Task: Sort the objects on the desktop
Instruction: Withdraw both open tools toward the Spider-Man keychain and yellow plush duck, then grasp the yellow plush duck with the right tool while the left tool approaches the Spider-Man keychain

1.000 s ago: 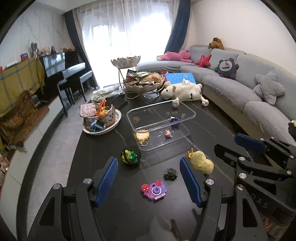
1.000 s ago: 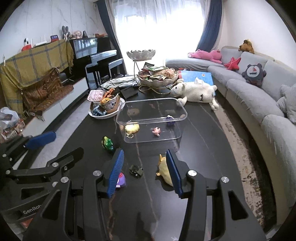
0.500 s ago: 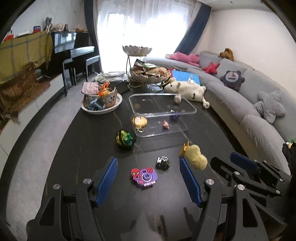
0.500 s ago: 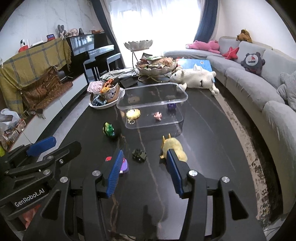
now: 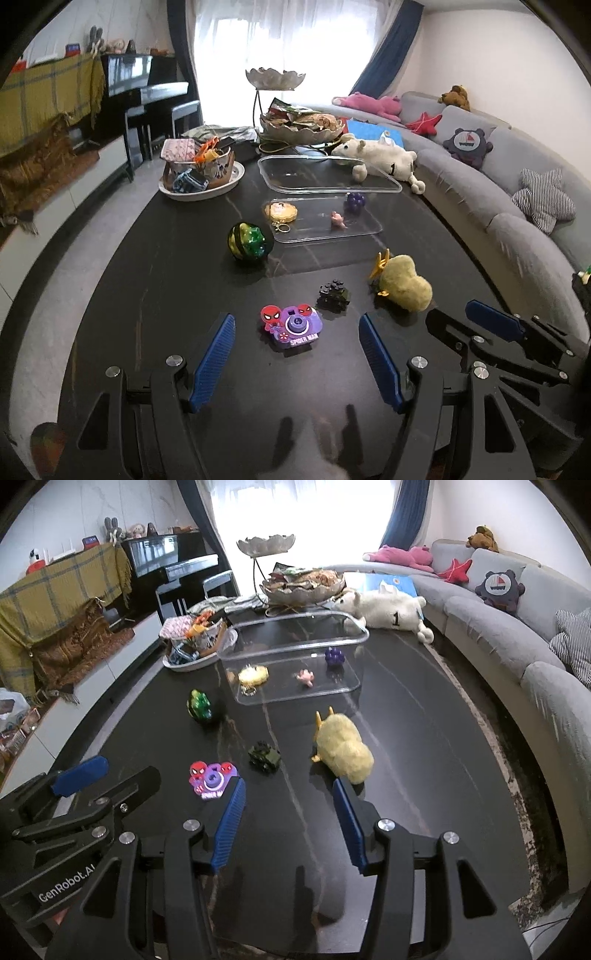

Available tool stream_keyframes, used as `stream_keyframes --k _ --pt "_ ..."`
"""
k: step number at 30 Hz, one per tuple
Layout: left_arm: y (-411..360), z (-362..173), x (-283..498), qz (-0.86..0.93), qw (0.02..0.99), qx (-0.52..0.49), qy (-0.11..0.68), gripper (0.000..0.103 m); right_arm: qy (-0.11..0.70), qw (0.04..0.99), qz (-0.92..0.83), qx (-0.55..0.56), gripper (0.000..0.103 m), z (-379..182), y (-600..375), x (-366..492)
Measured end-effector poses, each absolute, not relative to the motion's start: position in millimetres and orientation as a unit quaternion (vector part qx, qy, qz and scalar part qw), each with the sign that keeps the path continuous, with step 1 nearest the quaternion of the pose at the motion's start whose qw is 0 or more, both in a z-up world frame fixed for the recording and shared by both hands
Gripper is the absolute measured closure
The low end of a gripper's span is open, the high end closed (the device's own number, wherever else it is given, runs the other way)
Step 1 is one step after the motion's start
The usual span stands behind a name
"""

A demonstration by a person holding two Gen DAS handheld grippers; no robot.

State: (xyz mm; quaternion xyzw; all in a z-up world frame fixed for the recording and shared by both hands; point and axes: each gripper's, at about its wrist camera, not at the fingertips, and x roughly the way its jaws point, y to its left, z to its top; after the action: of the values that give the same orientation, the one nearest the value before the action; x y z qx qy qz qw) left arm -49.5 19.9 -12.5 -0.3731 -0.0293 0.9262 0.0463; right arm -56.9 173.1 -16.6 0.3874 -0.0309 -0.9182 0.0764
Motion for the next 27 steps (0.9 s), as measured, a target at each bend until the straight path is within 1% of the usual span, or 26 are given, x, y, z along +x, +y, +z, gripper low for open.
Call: stream_keyframes --k 8,15,18,23,25,27 --pt "23.5 -33.1 -50.6 0.918 0.055 -0.390 -0.040 0.037 -0.042 0.079 -0.913 0.399 0.056 -41.8 180.2 -56.3" --pt "26.2 -51.2 -60.8 0.891 0.070 -0.445 -0.051 0.037 -0.054 0.078 -0.908 0.409 0.056 -58.9 186.7 -55.9" --pt "26.5 -54.0 -62.2 0.892 0.065 -0.445 -0.047 0.037 -0.049 0.077 -0.909 0.407 0.050 -60.4 187.3 -57.5" --pt "22.7 -55.4 -68.6 0.887 0.067 -0.453 -0.049 0.037 -0.046 0.071 -0.910 0.406 0.037 -62.0 189.2 -63.5" --pt "22.0 -55.7 -72.9 0.885 0.068 -0.458 -0.048 0.037 -0.046 0.071 -0.910 0.405 0.034 -62.6 190.2 -67.1" --pt "22.6 -56.4 -77.7 0.883 0.067 -0.462 -0.046 0.037 -0.048 0.072 -0.910 0.405 0.033 -63.6 191.4 -71.3"
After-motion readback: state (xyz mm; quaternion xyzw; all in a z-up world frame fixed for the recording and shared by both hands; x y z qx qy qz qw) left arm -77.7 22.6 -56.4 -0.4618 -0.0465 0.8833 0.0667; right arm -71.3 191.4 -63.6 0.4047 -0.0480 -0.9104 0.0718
